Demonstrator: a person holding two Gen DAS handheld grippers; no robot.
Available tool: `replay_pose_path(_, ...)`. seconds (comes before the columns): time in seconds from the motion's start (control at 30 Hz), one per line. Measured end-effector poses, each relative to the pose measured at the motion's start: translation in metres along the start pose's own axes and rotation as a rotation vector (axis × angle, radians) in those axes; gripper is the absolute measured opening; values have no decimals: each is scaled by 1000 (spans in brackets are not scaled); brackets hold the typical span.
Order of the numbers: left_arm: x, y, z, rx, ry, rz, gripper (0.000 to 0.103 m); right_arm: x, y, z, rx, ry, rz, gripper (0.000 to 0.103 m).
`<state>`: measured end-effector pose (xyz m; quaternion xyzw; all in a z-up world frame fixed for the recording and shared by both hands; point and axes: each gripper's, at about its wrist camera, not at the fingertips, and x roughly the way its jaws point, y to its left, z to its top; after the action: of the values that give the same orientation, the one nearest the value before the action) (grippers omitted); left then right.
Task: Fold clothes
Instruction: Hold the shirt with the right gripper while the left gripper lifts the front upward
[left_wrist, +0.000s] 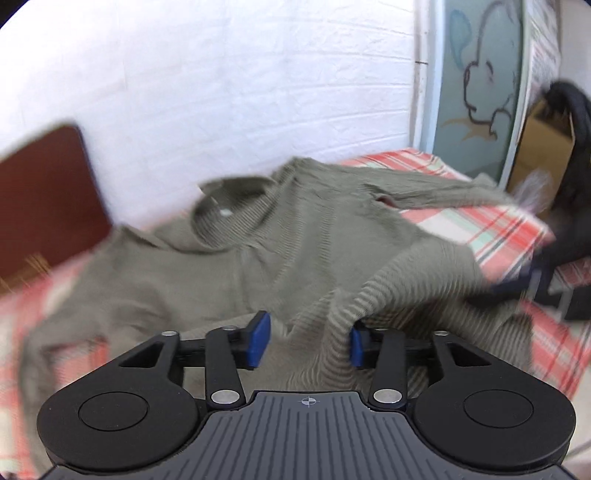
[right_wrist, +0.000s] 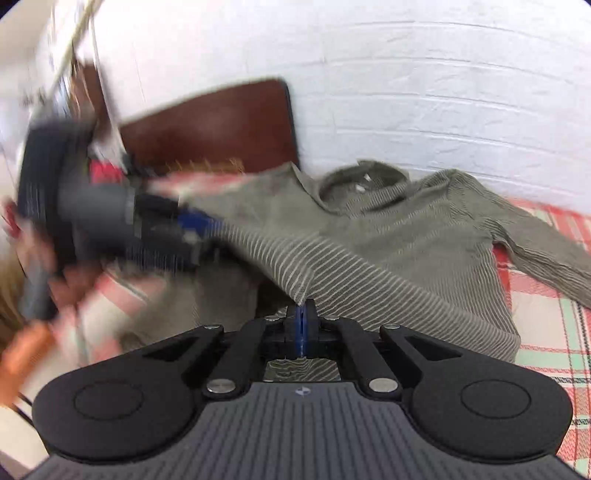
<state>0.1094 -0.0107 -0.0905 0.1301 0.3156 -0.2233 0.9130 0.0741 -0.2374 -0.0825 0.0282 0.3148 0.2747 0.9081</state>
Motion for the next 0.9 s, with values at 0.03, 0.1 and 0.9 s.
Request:
replay_pose_path(0.03, -8, -7, -5, 31, -20, 33, 63, -4, -3, 7, 21, 7, 31, 1)
replay_pose_path(0.1, -23, -23, -15, 96, -63, 117, 66, -11, -9, 20, 62, 22, 92, 1)
replay_pose_path(0.9, 8, -151, -103, 351, -58, 460, 70, -42, -16, 70, 234, 29, 212, 1)
